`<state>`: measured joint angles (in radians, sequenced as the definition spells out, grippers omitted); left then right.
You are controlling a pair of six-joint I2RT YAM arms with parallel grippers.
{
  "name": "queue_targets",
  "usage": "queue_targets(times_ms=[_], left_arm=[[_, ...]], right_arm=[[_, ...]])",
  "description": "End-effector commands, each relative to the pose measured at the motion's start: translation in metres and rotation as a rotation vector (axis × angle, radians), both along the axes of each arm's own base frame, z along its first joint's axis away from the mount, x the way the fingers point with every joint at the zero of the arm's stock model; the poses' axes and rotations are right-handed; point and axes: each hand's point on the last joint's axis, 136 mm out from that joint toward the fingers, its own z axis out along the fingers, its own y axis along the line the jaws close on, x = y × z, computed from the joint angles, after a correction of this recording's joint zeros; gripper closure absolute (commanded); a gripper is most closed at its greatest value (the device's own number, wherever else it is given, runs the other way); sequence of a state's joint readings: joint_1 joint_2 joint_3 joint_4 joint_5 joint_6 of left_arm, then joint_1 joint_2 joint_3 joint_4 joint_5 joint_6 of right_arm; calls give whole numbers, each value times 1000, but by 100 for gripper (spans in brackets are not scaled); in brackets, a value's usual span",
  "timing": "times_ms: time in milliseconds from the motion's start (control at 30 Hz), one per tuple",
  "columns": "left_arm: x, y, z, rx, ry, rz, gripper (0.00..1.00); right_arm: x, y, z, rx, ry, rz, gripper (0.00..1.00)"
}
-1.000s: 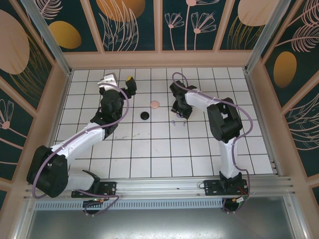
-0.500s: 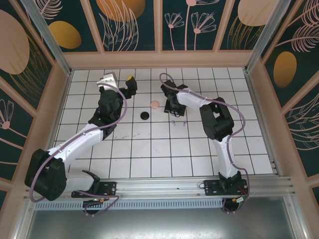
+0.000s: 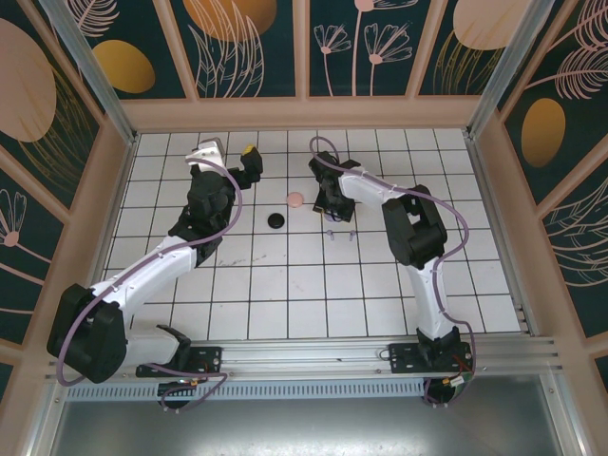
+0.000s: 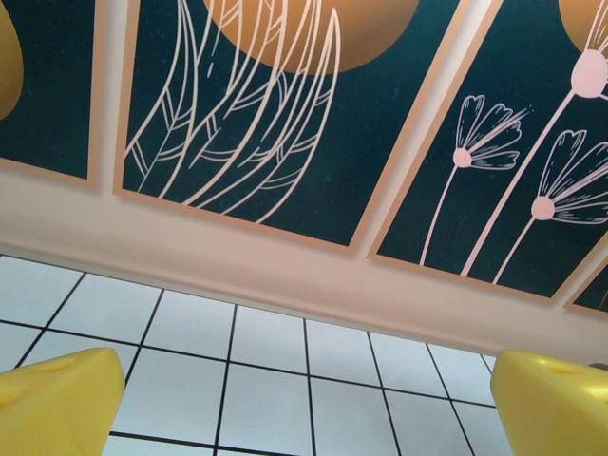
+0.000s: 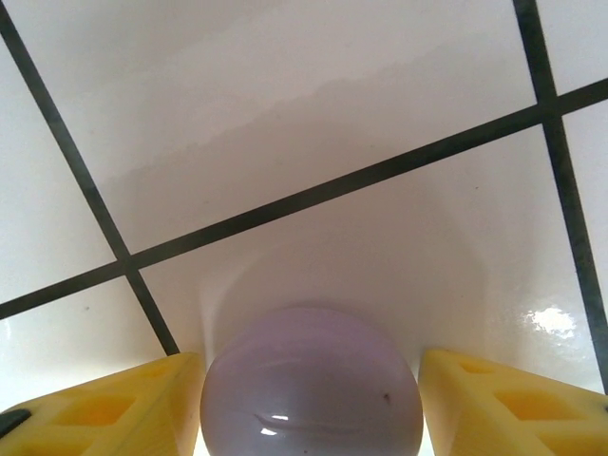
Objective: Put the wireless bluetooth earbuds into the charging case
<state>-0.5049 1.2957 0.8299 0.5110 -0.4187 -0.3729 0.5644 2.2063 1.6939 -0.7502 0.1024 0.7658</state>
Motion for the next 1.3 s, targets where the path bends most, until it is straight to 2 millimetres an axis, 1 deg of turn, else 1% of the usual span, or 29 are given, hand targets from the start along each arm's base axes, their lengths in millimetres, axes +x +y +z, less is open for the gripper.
queue_targets(times_ms=[0,167,267,367,467,533,600,667,800,867,933,967,1100,1200,1267], left_arm=[[2,-3,8,-26,-4,-15,1],[5,-6,2,-47,34,-25,1],[7,-9,-5,-65,71,-30,1],[6,-15,-14,-93,91,-64,1],[4,-26,-23,-104,97,-129,1],[-1,-37,-27,-105,83,-200,1],[-7,-51,-25,-95,49,-293,1],[-13,-60,-27,-96,24,-359,1],[-32,-79,-19,-102,-59,-513,1],[-40,-84,-17,-125,-96,-563,1],[-47,-90,-16,-147,-123,-613,1],[-50,-92,-15,-162,-135,-636,1],[-61,-100,-14,-217,-190,-716,1],[-63,-108,-12,-243,-206,-769,1],[-63,-113,-9,-257,-216,-802,2]], right_arm=[[-7,1,-20,13,66,-33,39],[-8,2,-21,7,68,-27,45],[-7,4,-19,4,62,-16,48],[-5,6,-16,3,49,-5,55],[-2,9,-6,21,18,4,61],[1,10,4,44,-10,2,62],[5,12,22,75,-53,4,62],[9,13,42,106,-96,0,63],[16,14,92,183,-193,0,63],[17,18,117,231,-238,6,63],[26,7,145,277,-299,-21,63],[28,5,160,298,-332,-31,63],[28,12,217,443,-427,-21,64],[25,19,252,531,-480,-6,64],[21,25,269,591,-500,3,64]])
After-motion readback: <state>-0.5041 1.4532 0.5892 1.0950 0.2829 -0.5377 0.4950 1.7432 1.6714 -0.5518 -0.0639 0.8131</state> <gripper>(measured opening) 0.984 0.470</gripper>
